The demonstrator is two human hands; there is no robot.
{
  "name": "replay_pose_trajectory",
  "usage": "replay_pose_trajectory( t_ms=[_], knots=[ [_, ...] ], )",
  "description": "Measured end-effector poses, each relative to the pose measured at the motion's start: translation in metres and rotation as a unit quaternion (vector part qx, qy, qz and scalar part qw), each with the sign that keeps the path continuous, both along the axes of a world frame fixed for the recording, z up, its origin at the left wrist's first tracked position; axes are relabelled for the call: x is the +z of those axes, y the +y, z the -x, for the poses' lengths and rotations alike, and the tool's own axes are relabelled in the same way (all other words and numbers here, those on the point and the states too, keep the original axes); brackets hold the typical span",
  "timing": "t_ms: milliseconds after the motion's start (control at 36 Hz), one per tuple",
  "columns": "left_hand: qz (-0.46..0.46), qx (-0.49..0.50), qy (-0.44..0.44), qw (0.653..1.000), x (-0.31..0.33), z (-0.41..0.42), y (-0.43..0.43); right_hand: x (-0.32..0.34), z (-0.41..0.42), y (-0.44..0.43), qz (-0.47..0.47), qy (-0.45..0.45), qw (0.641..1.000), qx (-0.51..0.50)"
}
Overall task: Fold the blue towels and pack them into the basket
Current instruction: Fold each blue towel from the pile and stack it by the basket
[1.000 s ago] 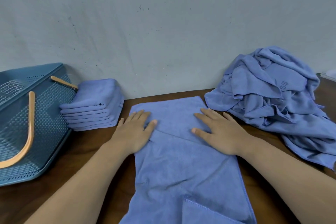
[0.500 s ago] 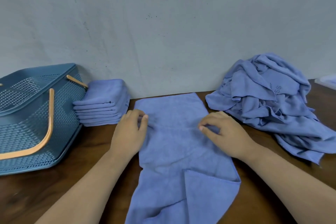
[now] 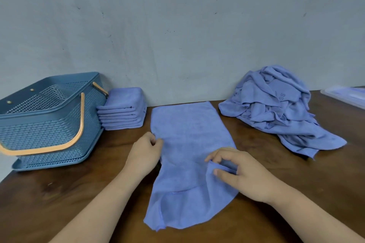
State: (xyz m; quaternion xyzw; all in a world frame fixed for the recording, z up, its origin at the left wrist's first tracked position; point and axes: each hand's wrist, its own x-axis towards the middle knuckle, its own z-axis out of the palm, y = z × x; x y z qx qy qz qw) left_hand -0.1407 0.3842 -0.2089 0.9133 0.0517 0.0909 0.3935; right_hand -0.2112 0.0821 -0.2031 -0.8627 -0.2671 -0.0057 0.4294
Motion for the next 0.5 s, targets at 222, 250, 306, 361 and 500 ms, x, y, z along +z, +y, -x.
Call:
replay_pose_trajectory(
  t_ms=[222, 250, 306, 361, 500],
  knots=[
    [0.136, 0.003, 0.001, 0.991, -0.004, -0.004, 0.013, -0.004, 0.039, -0.027, -0.150, 0.032, 0.985, -0.080],
    [0.125, 0.005, 0.001, 0.992, -0.004, -0.005, 0.015, -0.005, 0.042, -0.029, -0.160, 0.033, 0.983, -0.087],
    [0.092, 0.017, -0.005, 0.996, -0.004, -0.005, 0.019, -0.008, 0.047, -0.035, -0.165, 0.041, 0.981, -0.094],
    [0.061, 0.026, -0.010, 0.998, -0.006, -0.004, 0.025, -0.012, 0.052, -0.040, -0.156, 0.057, 0.982, -0.088],
    [-0.008, -0.006, -0.035, 0.999, -0.014, 0.017, 0.035, -0.014, 0.063, -0.041, -0.134, 0.083, 0.985, -0.075]
  ],
)
